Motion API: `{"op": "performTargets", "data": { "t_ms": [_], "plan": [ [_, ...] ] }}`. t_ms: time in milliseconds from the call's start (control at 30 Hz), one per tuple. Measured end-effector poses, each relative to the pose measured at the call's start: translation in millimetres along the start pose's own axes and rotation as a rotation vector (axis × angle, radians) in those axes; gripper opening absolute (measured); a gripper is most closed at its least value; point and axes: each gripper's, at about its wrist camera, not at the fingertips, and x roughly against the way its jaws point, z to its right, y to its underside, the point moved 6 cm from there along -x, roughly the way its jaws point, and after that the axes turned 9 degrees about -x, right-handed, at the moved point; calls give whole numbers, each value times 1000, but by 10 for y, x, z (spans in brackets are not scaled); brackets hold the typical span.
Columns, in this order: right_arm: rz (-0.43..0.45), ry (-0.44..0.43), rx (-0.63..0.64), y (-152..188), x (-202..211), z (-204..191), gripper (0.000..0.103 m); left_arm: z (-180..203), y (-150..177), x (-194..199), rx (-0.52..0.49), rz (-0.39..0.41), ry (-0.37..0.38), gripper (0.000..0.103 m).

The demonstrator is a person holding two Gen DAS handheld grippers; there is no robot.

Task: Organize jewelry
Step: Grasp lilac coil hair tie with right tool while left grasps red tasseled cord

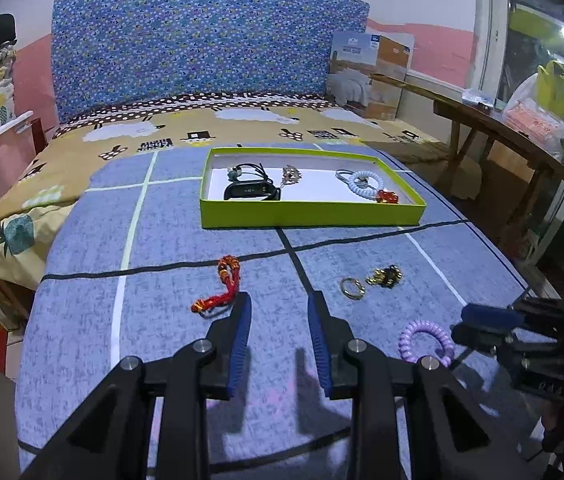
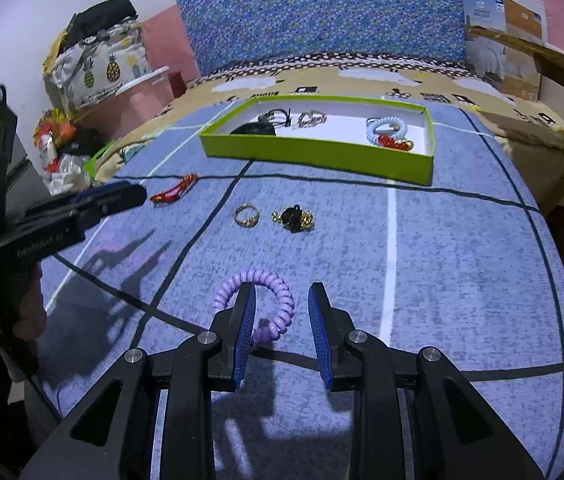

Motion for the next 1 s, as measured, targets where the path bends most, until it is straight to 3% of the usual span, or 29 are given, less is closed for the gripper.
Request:
{"op": "performTargets", "data": {
  "t_ms": [367, 633, 900, 1000],
  "plan": [
    [-44, 26, 22, 35, -177, -5, 28, -228, -1, -263, -29, -65, -66, 31],
    [-54, 26, 23, 7, -238, 5, 28, -239, -17, -408, -37, -88, -47, 31],
    [-56, 39, 54, 7, -253, -23, 28, -288, -8, -596, -32, -163, -65, 31],
    [-52, 53, 56, 6, -261, -16, 15, -289, 2, -640, -42, -182, -69, 31]
  ]
}}
